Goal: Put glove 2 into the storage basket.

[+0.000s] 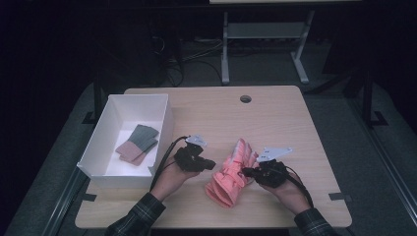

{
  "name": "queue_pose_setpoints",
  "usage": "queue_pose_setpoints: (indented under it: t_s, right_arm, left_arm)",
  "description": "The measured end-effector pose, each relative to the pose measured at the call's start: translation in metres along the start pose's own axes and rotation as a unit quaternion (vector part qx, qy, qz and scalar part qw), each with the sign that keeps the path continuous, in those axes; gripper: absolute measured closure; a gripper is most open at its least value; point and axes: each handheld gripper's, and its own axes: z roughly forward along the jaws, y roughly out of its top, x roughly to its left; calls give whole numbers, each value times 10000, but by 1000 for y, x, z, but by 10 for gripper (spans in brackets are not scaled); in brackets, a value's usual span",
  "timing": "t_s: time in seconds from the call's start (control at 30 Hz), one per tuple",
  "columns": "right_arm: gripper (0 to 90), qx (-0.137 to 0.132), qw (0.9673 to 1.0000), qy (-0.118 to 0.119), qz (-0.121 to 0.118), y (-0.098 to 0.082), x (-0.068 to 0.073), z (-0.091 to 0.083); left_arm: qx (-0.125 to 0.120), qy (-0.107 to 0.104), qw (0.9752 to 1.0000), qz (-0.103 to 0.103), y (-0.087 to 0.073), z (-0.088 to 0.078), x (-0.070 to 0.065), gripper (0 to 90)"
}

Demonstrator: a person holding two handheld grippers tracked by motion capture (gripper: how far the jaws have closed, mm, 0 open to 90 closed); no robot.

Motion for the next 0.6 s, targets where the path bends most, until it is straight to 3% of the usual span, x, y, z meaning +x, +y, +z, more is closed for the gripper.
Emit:
queue_pose_setpoints:
  t_s: [0.23, 0.33, 0.43, 0.6]
  right_arm:
    - [900, 169, 9998, -48, -15, 0, 2, 11]
    - [900, 233, 9997, -87, -7, 1, 3, 13]
    - [900, 242, 9997, -98, 4, 1, 4, 14]
    - [900, 268, 9996, -89, 16, 1, 4, 15]
  left_arm:
    - [-367, -58, 9993, 76, 15, -13, -6, 733]
    - [-463, -209, 9987, 69, 27, -18, -10, 617]
    - [-401, -398, 9983, 109, 35, -13, -13, 464]
    - [-294, -620, 9975, -152, 42, 10, -9, 280]
